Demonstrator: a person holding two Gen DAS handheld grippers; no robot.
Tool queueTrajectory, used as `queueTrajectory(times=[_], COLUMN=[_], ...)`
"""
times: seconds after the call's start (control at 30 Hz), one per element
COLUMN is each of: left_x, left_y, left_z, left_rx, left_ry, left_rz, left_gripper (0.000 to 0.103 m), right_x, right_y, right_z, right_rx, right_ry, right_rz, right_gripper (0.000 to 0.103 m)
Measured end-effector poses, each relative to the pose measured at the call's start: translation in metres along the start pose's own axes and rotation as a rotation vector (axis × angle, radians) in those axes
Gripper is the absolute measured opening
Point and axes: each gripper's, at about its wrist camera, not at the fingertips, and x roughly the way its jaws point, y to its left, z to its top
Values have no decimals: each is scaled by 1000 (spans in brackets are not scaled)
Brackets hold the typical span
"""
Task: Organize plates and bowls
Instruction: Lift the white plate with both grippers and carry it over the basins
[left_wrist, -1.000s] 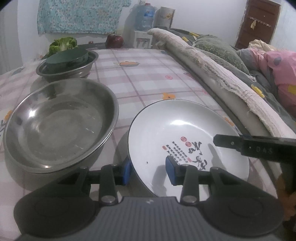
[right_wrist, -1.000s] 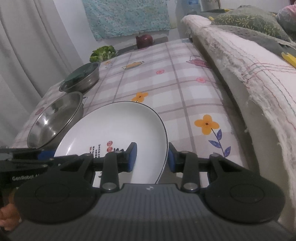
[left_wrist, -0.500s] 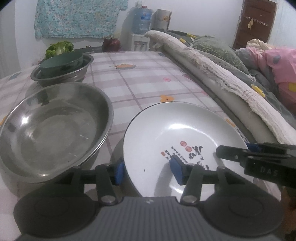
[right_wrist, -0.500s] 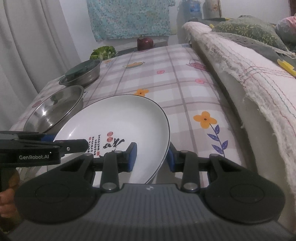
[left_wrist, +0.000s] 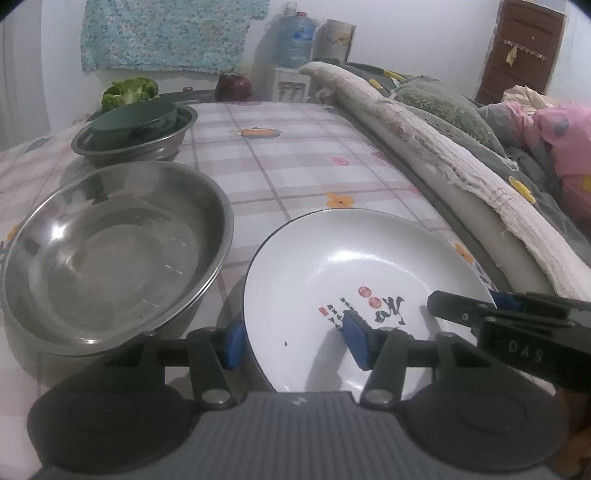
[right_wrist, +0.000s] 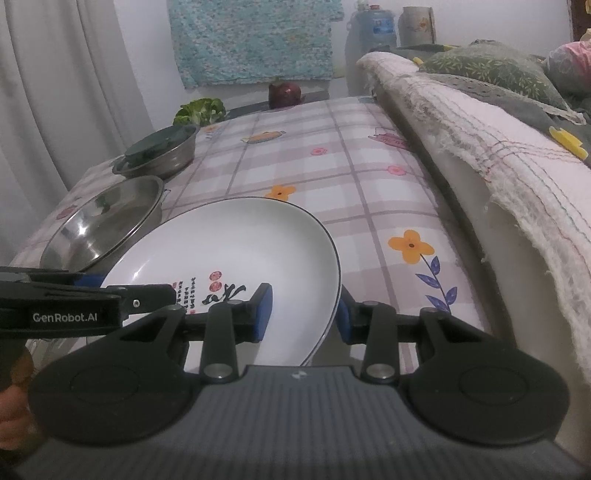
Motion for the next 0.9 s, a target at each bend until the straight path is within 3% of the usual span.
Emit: queueTrajectory(times=[0.9], left_x=[-18], left_y=[-2], left_z=[12], left_rx=[-7], left_ry=[-56], left_rz=[-6], left_gripper=[55], right_x=[-18], right_y=[2], right_z=[11], right_rx=[1], right_ry=[-43], right_rz=[-3], right_gripper=[36])
